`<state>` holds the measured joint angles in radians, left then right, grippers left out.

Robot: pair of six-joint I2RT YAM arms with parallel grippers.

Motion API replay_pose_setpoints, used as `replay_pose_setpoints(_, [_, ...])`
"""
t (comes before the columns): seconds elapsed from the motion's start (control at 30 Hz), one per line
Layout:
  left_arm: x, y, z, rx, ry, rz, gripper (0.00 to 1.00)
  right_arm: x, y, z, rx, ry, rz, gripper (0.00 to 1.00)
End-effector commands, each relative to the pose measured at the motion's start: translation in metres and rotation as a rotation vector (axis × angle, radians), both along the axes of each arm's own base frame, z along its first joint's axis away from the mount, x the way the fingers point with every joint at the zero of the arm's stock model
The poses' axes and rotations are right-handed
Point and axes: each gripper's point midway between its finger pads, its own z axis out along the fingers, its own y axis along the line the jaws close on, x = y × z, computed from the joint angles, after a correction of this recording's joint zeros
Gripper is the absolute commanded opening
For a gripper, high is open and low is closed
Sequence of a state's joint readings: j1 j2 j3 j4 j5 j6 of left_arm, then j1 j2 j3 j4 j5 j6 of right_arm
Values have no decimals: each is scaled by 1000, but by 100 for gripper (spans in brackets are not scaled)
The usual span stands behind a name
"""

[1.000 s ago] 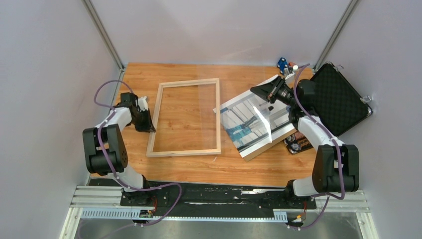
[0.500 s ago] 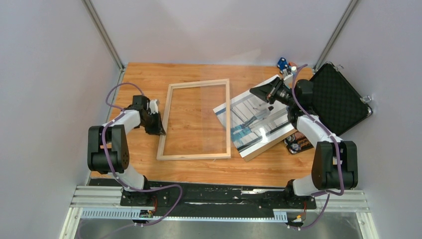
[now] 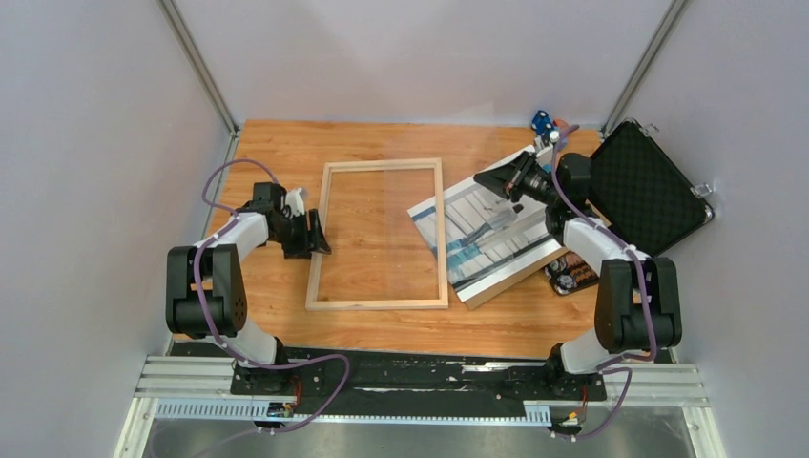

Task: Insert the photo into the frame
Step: Place the photo frame at the center of the board, then place the photo frame item in the photo frame.

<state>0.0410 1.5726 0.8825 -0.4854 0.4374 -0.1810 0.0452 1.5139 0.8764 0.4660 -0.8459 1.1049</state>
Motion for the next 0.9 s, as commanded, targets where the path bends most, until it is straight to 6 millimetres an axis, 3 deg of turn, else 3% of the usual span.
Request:
replay_pose_setpoints(0.0, [8, -9, 17, -48, -65, -31, 68, 9, 8, 20, 8, -89, 13, 0])
replay_pose_setpoints(0.2, [5, -18, 24, -113, -71, -80, 68, 23, 22, 15, 5, -98, 14, 0])
replay_pose_setpoints(0.37, [9, -3, 36, -181, -93, -33, 70, 32, 35, 5, 28, -75, 26, 0])
replay_pose_setpoints(0.53, [12, 13, 39, -192, -105, 9, 71, 32, 54, -6, 68, -42, 60, 0])
replay_pose_setpoints(0.87, [15, 13, 39, -195, -147, -53, 83, 24, 93, -17, 163, 9, 138, 0])
